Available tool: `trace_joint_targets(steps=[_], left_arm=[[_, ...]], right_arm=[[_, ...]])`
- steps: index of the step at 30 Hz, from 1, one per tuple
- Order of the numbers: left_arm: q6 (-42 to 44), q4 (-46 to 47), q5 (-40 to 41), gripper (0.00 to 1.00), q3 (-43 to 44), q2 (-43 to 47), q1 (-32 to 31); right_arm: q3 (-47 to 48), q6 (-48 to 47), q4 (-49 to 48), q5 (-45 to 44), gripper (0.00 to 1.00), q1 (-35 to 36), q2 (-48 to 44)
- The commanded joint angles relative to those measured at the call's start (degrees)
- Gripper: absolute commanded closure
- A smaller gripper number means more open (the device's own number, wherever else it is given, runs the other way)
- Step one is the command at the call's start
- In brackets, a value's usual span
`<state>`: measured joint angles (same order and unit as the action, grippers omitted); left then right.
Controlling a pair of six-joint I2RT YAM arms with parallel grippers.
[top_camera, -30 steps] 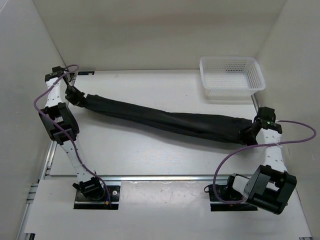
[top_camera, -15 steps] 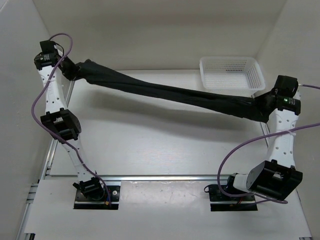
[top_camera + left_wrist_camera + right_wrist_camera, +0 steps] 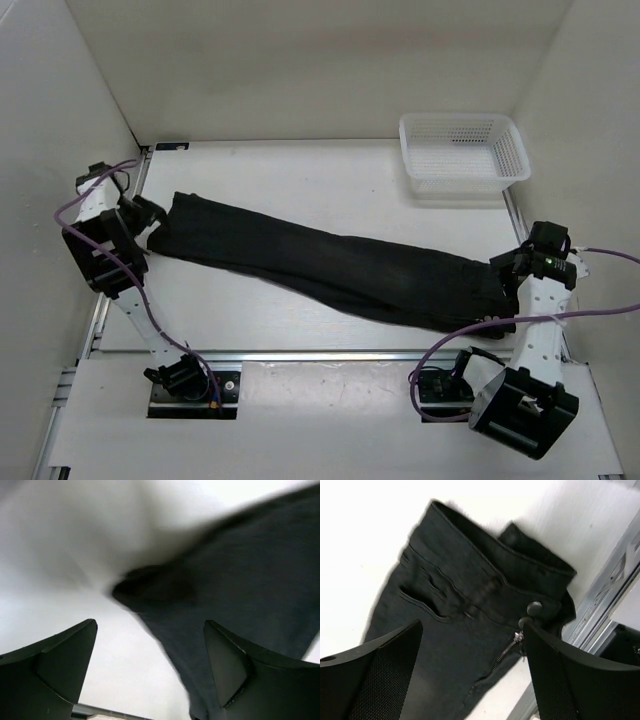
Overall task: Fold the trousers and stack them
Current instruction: Fold the trousers
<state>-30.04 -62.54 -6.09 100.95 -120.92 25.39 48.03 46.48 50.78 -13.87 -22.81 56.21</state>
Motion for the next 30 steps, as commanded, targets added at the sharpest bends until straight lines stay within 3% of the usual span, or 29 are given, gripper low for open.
trace_joint_targets(steps=[1,5,8,10,12,14,20,26,30], left_arm=[[0.4,5.4,5.4,0.0,-4.1,10.4,1.8],[0.4,5.4,5.4,0.03,-6.9,11.1,2.9],[0.9,6.0,4.9,0.21,-8.4,11.7,2.9],[1.7,6.6,2.9,0.21,-9.5,11.7,2.2],[2.2,7.4,-0.1,0.1,-11.6,11.7,1.5],[2.7,8.0,-3.0,0.07,-12.2,10.2,0.9],[2.7,9.1,-2.9,0.02,-12.7,6.5,0.3],[2.7,9.1,-0.4,0.05,-12.2,3.4,0.3],[1.9,9.1,2.1,0.16,-11.6,1.4,0.3]], right_arm=[[4.4,-0.3,-1.0,-5.6,0.14,0.0,-1.2],[11.1,-2.8,-1.0,-3.5,0.13,0.0,1.3],[15.3,-5.1,-1.6,-0.9,0.16,1.4,2.8],[15.9,-6.2,-2.1,1.4,0.16,2.4,2.8],[16.5,-6.7,-2.1,3.4,0.16,3.2,2.8],[16.5,-7.3,-2.7,5.9,0.16,3.7,2.8],[14.2,-8.4,-3.3,10.6,0.16,3.7,1.6],[12.4,-9.5,-3.3,11.8,0.16,3.7,0.0],[11.8,-9.5,-3.3,11.8,0.16,3.7,0.0]])
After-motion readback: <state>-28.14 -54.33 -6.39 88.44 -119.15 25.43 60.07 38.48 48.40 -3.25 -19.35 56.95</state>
